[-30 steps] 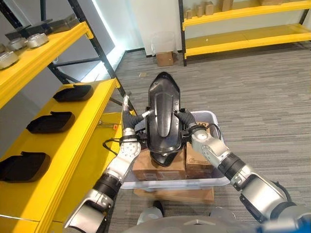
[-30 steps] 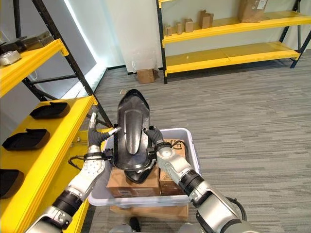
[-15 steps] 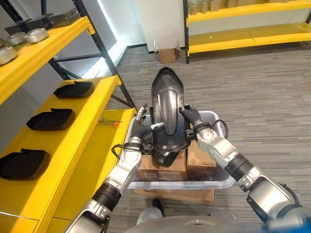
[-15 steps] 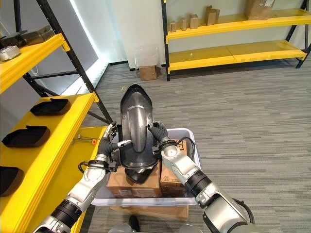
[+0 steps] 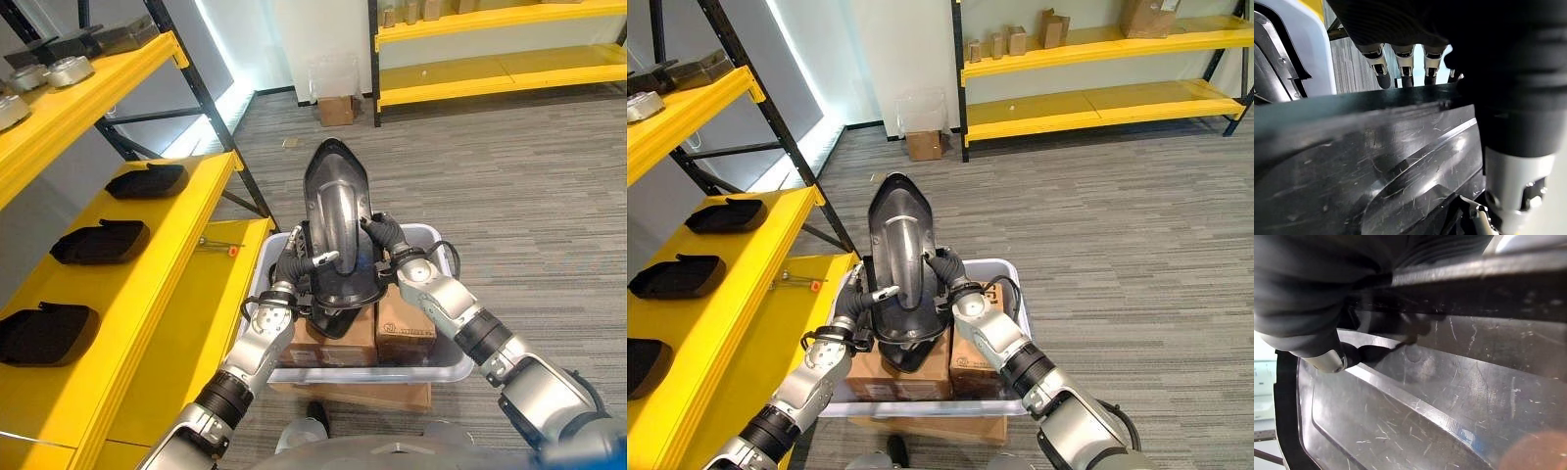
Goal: Move parts from the plastic box to the shelf.
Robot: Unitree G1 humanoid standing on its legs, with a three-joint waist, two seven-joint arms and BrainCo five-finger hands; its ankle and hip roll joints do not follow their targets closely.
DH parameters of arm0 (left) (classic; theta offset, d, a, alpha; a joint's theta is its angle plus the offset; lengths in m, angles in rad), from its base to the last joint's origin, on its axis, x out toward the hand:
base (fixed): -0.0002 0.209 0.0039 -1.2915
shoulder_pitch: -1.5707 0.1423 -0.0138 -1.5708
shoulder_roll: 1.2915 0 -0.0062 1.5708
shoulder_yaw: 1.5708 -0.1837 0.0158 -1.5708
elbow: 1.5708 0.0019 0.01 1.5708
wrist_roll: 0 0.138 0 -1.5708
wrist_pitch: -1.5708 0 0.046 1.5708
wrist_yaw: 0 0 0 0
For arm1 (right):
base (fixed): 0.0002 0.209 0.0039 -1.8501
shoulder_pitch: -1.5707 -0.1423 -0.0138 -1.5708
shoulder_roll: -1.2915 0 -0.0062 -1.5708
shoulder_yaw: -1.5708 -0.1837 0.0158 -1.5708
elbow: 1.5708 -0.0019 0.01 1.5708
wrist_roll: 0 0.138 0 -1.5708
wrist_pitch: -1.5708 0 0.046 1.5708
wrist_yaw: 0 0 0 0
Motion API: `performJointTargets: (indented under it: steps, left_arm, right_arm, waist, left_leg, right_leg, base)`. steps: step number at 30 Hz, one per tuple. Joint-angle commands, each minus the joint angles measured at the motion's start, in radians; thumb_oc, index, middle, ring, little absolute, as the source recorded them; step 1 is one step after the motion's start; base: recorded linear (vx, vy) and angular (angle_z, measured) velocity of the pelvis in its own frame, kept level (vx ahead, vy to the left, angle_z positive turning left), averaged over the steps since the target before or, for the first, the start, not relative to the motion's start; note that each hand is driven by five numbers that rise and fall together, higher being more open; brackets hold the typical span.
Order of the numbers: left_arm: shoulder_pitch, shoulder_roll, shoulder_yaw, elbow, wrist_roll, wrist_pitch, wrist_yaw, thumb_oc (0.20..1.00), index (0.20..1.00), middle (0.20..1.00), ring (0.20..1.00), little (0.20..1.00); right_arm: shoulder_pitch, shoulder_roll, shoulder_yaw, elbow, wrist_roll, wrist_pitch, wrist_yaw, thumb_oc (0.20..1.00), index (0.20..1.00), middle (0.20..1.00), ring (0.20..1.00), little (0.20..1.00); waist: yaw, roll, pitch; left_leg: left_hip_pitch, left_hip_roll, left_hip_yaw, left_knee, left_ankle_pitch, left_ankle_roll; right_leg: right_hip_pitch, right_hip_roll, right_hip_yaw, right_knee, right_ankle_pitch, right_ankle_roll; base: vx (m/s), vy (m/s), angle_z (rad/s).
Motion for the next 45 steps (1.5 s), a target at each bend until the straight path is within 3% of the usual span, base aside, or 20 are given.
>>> performJointTargets:
  steps: [1,8,10,23,28,31,33,34,35,38,40,43,45]
  left_arm:
    - [-0.131,-0.014,-0.065,0.041,-0.004,-0.042,-0.011,1.0,1.0,1.0,1.0,1.0]
    - [-0.171,-0.088,-0.099,0.127,-0.11,-0.041,-0.01,1.0,1.0,1.0,1.0,1.0]
    - [-0.185,-0.112,-0.114,0.146,-0.114,-0.058,-0.001,0.2,0.2,0.2,0.2,0.2]
    - [-0.195,-0.149,-0.082,0.093,-0.161,-0.111,0.063,0.2,0.2,0.2,0.2,0.2]
    - [-0.129,-0.117,-0.025,0.021,-0.147,-0.144,0.128,0.2,0.2,0.2,0.2,0.2]
    - [-0.094,-0.103,-0.001,-0.003,-0.136,-0.159,0.126,0.2,0.2,0.2,0.2,0.2]
    - [-0.083,-0.1,0.002,-0.009,-0.133,-0.171,0.12,0.2,0.2,0.2,0.2,0.2]
    - [-0.086,-0.102,-0.002,-0.006,-0.127,-0.172,0.106,0.2,0.2,0.2,0.2,0.2]
    - [-0.087,-0.102,-0.004,-0.004,-0.13,-0.166,0.1,0.2,0.2,0.2,0.2,0.2]
    - [-0.107,-0.104,-0.022,0.0,-0.099,-0.181,0.103,0.2,0.2,0.2,0.2,0.2]
    - [-0.116,-0.098,-0.03,-0.001,-0.087,-0.182,0.105,0.2,0.2,0.2,0.2,0.2]
    - [-0.132,-0.074,-0.025,-0.024,-0.063,-0.135,0.09,0.2,0.2,0.2,0.2,0.2]
    - [-0.142,-0.066,-0.022,-0.033,-0.054,-0.119,0.099,0.2,0.2,0.2,0.2,0.2]
  right_arm:
    - [-0.139,0.124,-0.006,-0.177,0.031,-0.1,0.072,0.2,0.2,0.2,0.2,0.2]
    - [-0.149,0.129,-0.006,-0.184,0.022,-0.118,0.092,0.2,0.2,0.2,0.2,0.2]
    - [-0.149,0.13,-0.004,-0.183,0.033,-0.113,0.109,0.2,0.2,0.2,0.2,0.2]
    - [-0.138,0.149,0.019,-0.201,0.053,-0.099,0.222,0.2,0.2,0.2,0.2,0.2]
    - [-0.106,0.137,0.054,-0.239,0.049,-0.042,0.312,0.2,0.2,0.2,0.2,0.2]
    - [-0.073,0.135,0.07,-0.251,0.054,-0.029,0.335,0.2,0.2,0.2,0.2,0.2]
    - [-0.046,0.136,0.08,-0.263,0.051,-0.023,0.334,0.2,0.2,0.2,0.2,0.2]
    - [-0.038,0.139,0.084,-0.261,0.046,-0.03,0.317,0.2,0.2,0.2,0.2,0.2]
    - [-0.035,0.14,0.085,-0.259,0.042,-0.033,0.316,0.2,0.2,0.2,0.2,0.2]
    - [-0.026,0.15,0.102,-0.248,0.039,-0.053,0.296,0.2,0.2,0.2,0.2,0.2]
    - [-0.025,0.157,0.109,-0.245,0.036,-0.07,0.28,0.2,0.2,0.2,0.2,0.2]
    - [-0.021,0.179,0.125,-0.215,0.041,-0.103,0.242,0.2,0.2,0.2,0.2,0.2]
    - [-0.022,0.182,0.124,-0.207,0.046,-0.114,0.243,0.2,0.2,0.2,0.2,0.2]
  waist:
    - [-0.03,-0.098,0.031]
    - [-0.04,-0.113,0.023]
    - [-0.045,-0.116,0.022]
    - [-0.025,-0.113,0.031]
    - [0.013,-0.092,0.046]
    - [0.018,-0.087,0.05]
    - [0.013,-0.083,0.045]
    - [0.008,-0.086,0.044]
    - [0.006,-0.087,0.044]
    - [-0.004,-0.105,0.045]
    - [-0.003,-0.109,0.045]
    - [0.046,-0.104,0.037]
    - [0.065,-0.102,0.03]
  left_leg:
    - [0.117,0.04,0.026,0.008,-0.102,-0.07]
    - [0.129,0.045,0.033,-0.006,-0.104,-0.069]
    - [0.134,0.044,0.035,-0.008,-0.105,-0.068]
    - [0.112,0.06,0.019,0.017,-0.102,-0.078]
    - [0.054,0.106,-0.013,0.048,-0.022,-0.104]
    - [0.053,0.138,0.045,0.064,0.011,-0.129]
    - [0.045,0.172,0.134,0.083,0.047,-0.14]
    - [0.05,0.179,0.199,0.103,0.038,-0.131]
    - [0.052,0.18,0.218,0.109,0.033,-0.129]
    - [0.074,0.149,0.341,0.145,-0.047,-0.08]
    - [0.087,0.12,0.369,0.127,-0.096,-0.052]
    - [0.08,0.048,0.3,0.054,-0.103,-0.02]
    - [0.081,0.029,0.277,0.039,-0.108,-0.005]
  right_leg:
    - [0.181,0.003,-0.011,-0.385,0.229,0.017]
    - [0.186,0.01,-0.011,-0.396,0.233,0.026]
    - [0.19,0.012,-0.009,-0.4,0.234,0.028]
    - [0.188,0.017,-0.037,-0.394,0.222,0.011]
    - [0.184,0.012,-0.084,-0.392,0.209,-0.008]
    - [0.209,-0.001,-0.141,-0.404,0.196,-0.005]
    - [0.22,-0.004,-0.208,-0.416,0.201,-0.006]
    - [0.224,-0.007,-0.244,-0.418,0.203,-0.004]
    - [0.225,-0.007,-0.255,-0.417,0.203,-0.004]
    - [0.217,-0.012,-0.327,-0.399,0.205,0.002]
    - [0.207,-0.017,-0.348,-0.38,0.208,0.006]
    - [0.224,-0.021,-0.38,-0.37,0.209,0.02]
    - [0.232,-0.027,-0.392,-0.361,0.206,0.027]
  base:
    - [0.0,0.0,0.0]
    - [0.0,-0.024,-0.01]
    - [0.01,-0.043,-0.02]
    - [0.0,-0.041,0.0]
    - [-0.03,0.019,0.08]
    - [-0.04,0.068,0.16]
    - [-0.11,0.067,1.11]
    - [-0.09,0.038,1.49]
    - [-0.12,0.056,1.07]
    - [-0.12,0.09,1.18]
    - [-0.09,0.17,1.36]
    - [0.02,0.318,1.29]
    - [0.05,0.299,0.83]
